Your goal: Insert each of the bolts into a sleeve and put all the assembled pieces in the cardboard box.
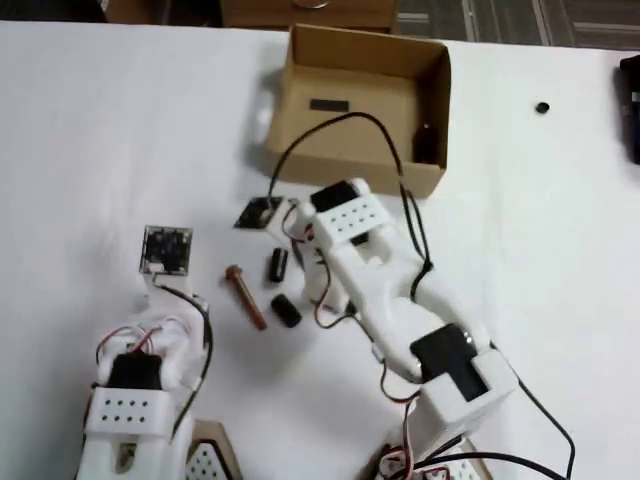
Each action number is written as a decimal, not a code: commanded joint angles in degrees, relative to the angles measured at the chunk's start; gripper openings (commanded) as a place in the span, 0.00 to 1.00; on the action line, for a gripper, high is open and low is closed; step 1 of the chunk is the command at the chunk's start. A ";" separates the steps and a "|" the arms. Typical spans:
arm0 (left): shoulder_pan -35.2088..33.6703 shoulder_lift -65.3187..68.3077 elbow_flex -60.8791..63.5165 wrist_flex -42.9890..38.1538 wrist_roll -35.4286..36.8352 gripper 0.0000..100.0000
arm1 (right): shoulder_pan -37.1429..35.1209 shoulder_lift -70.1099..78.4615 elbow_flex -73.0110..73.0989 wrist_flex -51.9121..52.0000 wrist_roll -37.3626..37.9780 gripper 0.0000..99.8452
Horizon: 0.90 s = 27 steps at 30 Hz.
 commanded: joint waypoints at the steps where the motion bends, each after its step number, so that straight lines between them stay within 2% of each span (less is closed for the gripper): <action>1: -0.35 -0.70 -0.22 -0.79 0.00 0.02 | 2.33 0.22 -0.26 -2.15 0.44 0.28; 10: -0.09 -0.70 -0.04 -0.88 0.00 0.02 | 3.30 0.22 7.74 -7.60 0.44 0.28; 18: -0.09 -0.70 -0.04 -0.88 0.00 0.02 | 0.66 0.31 8.53 -9.19 0.44 0.28; 27: 0.00 -0.70 0.04 -0.88 0.00 0.02 | 0.84 5.58 9.23 -11.82 0.44 0.28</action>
